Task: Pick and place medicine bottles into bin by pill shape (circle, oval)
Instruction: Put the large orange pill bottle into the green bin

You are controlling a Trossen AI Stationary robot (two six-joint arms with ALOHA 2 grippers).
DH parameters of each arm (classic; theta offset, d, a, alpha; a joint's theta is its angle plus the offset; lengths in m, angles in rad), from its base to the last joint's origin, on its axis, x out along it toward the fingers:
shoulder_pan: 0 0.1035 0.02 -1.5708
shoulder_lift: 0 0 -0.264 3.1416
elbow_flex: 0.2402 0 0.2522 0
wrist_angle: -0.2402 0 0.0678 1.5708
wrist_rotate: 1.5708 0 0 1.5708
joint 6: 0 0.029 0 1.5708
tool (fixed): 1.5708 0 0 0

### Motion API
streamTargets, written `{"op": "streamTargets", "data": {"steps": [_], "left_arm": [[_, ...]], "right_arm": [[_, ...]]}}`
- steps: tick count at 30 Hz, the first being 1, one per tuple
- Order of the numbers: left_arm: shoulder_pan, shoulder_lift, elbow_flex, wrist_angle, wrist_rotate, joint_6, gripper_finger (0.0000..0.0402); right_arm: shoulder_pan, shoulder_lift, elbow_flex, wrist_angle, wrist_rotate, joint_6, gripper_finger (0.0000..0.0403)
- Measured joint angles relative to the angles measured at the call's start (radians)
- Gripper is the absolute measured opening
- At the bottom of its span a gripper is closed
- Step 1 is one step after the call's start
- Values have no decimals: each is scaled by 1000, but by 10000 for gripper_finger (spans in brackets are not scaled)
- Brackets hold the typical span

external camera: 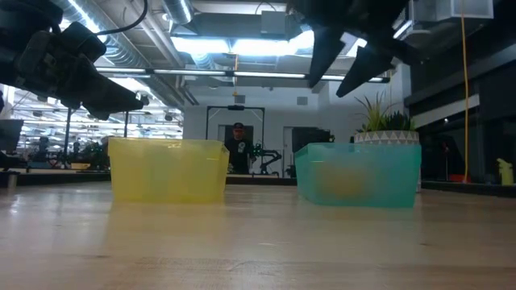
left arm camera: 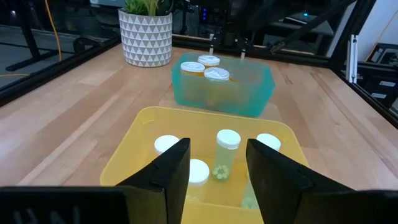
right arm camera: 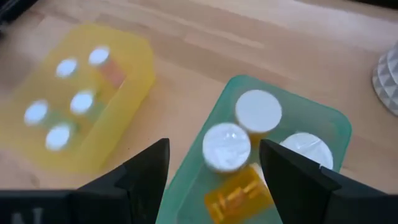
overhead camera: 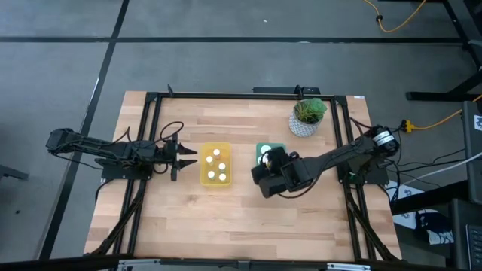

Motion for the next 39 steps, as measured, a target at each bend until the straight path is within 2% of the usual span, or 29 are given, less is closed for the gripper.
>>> {"op": "streamTargets", "data": {"steps": [9, 21, 28, 34, 39], "left_arm": [[0, 0, 0, 0, 0, 0, 150], [0, 0, 0, 0, 0, 0, 150], [0, 0, 0, 0, 0, 0, 150], [0, 0, 0, 0, 0, 0, 150], [0, 0, 0, 0, 0, 0, 150]], "right_arm": [[-34, 0, 0, 52, -72, 71, 250], [-9, 36, -1, 21, -141, 425, 250], [15, 86, -1, 0, -246, 585, 250], [22, 87, -1, -56, -252, 608, 250], [11, 87, -1, -57, -277, 504, 250]]}}
